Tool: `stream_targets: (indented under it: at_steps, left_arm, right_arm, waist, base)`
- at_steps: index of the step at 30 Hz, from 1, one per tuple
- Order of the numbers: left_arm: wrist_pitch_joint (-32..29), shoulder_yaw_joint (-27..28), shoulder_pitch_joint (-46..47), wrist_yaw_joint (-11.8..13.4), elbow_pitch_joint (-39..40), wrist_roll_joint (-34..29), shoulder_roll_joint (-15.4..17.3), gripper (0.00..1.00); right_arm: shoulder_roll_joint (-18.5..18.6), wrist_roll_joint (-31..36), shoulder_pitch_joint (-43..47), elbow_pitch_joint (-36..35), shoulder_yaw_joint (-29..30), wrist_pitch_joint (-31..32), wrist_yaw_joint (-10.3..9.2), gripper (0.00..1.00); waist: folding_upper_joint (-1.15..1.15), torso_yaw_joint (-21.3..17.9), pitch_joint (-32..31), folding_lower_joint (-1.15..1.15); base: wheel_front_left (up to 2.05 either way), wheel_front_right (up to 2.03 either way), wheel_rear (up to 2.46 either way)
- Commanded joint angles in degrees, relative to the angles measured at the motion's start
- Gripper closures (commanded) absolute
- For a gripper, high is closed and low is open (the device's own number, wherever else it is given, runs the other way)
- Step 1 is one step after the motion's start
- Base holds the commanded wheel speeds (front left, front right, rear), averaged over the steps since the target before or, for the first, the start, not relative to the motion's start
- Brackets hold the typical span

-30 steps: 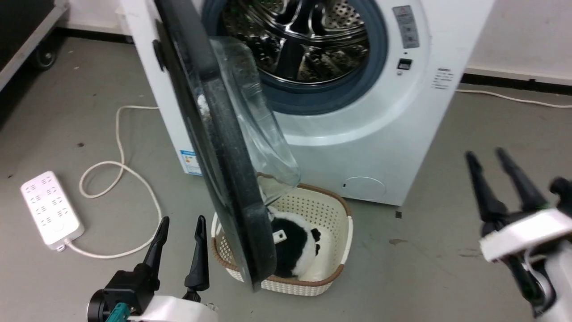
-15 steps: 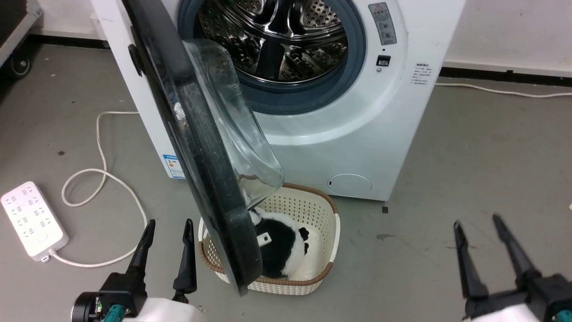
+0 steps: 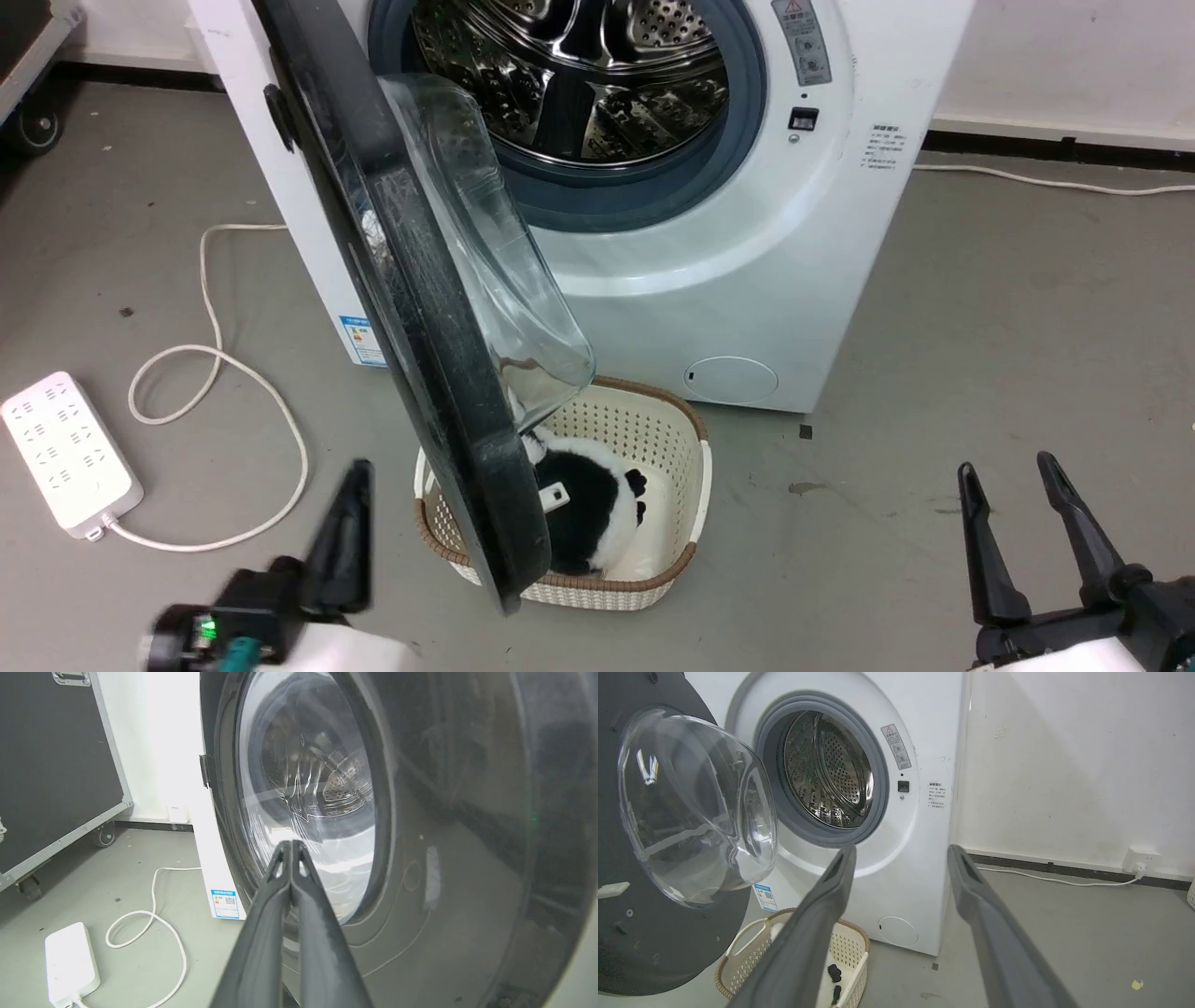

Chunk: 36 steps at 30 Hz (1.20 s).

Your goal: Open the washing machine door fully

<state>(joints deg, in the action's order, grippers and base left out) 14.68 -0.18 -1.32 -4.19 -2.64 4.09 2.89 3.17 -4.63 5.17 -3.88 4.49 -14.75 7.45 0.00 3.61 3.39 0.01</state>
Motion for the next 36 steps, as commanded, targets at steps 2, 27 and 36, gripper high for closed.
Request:
stream_targets:
  at_steps: [2, 27, 36]
  left_arm:
    - [0.3, 2.5, -0.6, 0.8, 2.8, 1.1, 0.2, 1.0]
    - [-5.2, -11.6, 1.6, 1.9, 19.9, -2.0, 0.2, 1.0]
    - [-5.8, -20.1, 1.7, 0.8, 11.2, -0.5, 0.1, 1.0]
  right_arm:
    - [-0.3, -0.1, -0.8, -0.5, -0.1, -0.2, 0.03, 0.0]
    - [-0.3, -1.5, 0.1, 0.2, -1.1, -0.2, 0.03, 0.0]
    - [-0.3, -2.3, -0.8, 0.6, -0.6, -0.2, 0.03, 0.0]
  waist:
    - [0.0, 0.1, -0.5, -0.01]
    - [0.0, -0.4, -1.6, -0.01]
    - [0.0, -1.1, 0.3, -0.01]
  base:
    - [0.0, 0.0, 0.0]
    - [0.0, 0.0, 0.0]
    - [0.0, 0.0, 0.0]
